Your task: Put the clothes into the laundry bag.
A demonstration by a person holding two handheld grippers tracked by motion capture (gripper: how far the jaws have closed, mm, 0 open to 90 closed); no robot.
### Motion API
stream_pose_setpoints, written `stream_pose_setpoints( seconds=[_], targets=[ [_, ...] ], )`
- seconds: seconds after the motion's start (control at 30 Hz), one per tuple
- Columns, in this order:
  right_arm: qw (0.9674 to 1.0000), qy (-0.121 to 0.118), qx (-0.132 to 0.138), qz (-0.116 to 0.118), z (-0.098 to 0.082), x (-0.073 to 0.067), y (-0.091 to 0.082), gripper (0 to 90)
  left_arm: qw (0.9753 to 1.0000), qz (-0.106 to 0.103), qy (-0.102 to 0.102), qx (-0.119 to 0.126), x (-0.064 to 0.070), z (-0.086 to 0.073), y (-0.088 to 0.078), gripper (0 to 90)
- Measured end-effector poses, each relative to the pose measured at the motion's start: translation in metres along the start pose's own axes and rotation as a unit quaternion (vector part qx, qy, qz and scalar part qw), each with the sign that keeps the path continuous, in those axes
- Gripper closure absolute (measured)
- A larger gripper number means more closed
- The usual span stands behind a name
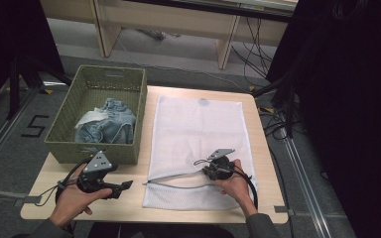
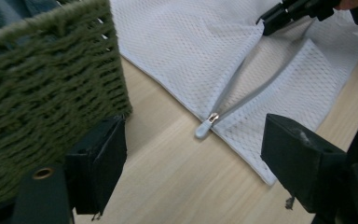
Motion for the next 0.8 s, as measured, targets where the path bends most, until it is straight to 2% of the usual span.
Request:
stream_pose_setpoints(
  seconds=[0.07,0.1,0.13,0.17,0.2,0.23,0.27,0.3,0.33,0.37,0.4,0.43,0.47,0.5,0.53,0.57,0.6,0.67,0.7,0.73,0.77,0.8],
  targets=[
    [1.0,-0.004,0.002,-0.006,0.001,0.0,0.0,89.1,0.9996,0.004,-0.021,0.021,-0.001,0.003,-0.004,21.6],
    [1.0,-0.004,0.001,-0.007,0.002,0.0,-0.001,89.3,0.9995,0.006,-0.018,0.025,-0.003,0.003,-0.007,21.5],
    [1.0,-0.003,-0.008,-0.003,0.001,-0.001,-0.004,89.3,0.9988,0.007,-0.029,0.038,-0.003,0.006,-0.01,21.5],
    [1.0,-0.001,0.005,-0.008,0.003,-0.001,-0.003,89.4,0.9986,0.01,-0.027,0.045,-0.005,0.007,-0.014,21.5],
    [1.0,0.006,0.005,-0.001,0.003,-0.003,-0.005,89.4,0.9982,0.019,-0.03,0.048,-0.007,0.009,-0.018,21.5],
    [0.9999,-0.007,0.007,-0.009,0.005,-0.003,-0.008,89.4,0.9971,0.035,-0.035,0.059,-0.014,0.012,-0.026,20.2],
    [1.0,-0.002,0.005,-0.008,0.006,-0.004,-0.01,89.4,0.9971,0.035,-0.035,0.059,-0.014,0.012,-0.026,19.4],
    [1.0,-0.002,0.005,-0.008,0.006,-0.004,-0.01,89.4,0.9962,0.041,-0.041,0.065,-0.019,0.014,-0.03,19.4],
    [0.9994,-0.02,0.021,-0.018,0.009,-0.002,-0.014,89.4,0.9945,0.051,-0.054,0.075,-0.026,0.018,-0.037,18.2],
    [0.9994,-0.02,0.021,-0.018,0.009,-0.002,-0.014,89.4,0.9931,0.057,-0.06,0.083,-0.03,0.02,-0.041,18.2],
    [0.9994,-0.005,0.03,-0.017,0.01,-0.005,-0.016,89.5,0.9902,0.078,-0.074,0.089,-0.043,0.025,-0.054,17.3],
    [0.9994,-0.005,0.03,-0.017,0.01,-0.005,-0.016,89.5,0.9902,0.078,-0.074,0.089,-0.043,0.025,-0.054,16.9],
    [0.9994,-0.005,0.03,-0.016,0.01,-0.005,-0.018,89.5,0.9888,0.09,-0.08,0.088,-0.052,0.029,-0.06,16.9],
    [0.9992,-0.004,0.036,-0.015,0.013,-0.004,-0.024,89.6,0.9884,0.098,-0.081,0.082,-0.06,0.033,-0.062,16.0],
    [0.9981,-0.009,0.057,-0.025,0.015,-0.003,-0.024,89.6,0.9875,0.112,-0.088,0.069,-0.074,0.04,-0.064,15.9],
    [0.9981,-0.009,0.057,-0.025,0.015,-0.003,-0.024,89.6,0.9875,0.112,-0.088,0.069,-0.074,0.04,-0.064,15.6],
    [0.9989,-0.008,0.044,-0.017,0.015,-0.003,-0.029,89.5,0.988,0.118,-0.085,0.053,-0.084,0.045,-0.063,15.6],
    [0.9984,-0.011,0.051,-0.02,0.017,-0.002,-0.035,89.6,0.9874,0.132,-0.082,0.031,-0.098,0.055,-0.061,16.0],
    [0.9981,-0.011,0.057,-0.022,0.018,-0.002,-0.036,89.6,0.9876,0.141,-0.068,0.005,-0.108,0.061,-0.062,15.8],
    [0.9978,-0.007,0.063,-0.02,0.02,-0.003,-0.04,89.6,0.9881,0.141,-0.058,-0.021,-0.119,0.07,-0.057,15.4],
    [0.9978,-0.007,0.063,-0.02,0.02,-0.003,-0.04,89.6,0.9881,0.141,-0.058,-0.021,-0.119,0.07,-0.057,15.5],
    [0.9971,-0.007,0.072,-0.022,0.022,-0.003,-0.041,89.6,0.9878,0.139,-0.064,-0.028,-0.126,0.077,-0.052,15.8]
  ],
)
Point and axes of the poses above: each handheld gripper's, and its own axes: y roughly forward along the jaws, z roughly out of its top, x roughly to its right, the point moved 3 cm from there along y, roughly forward along the jaws, and after that the axes turned 14 degrees about -x, right-handed, at the moved point
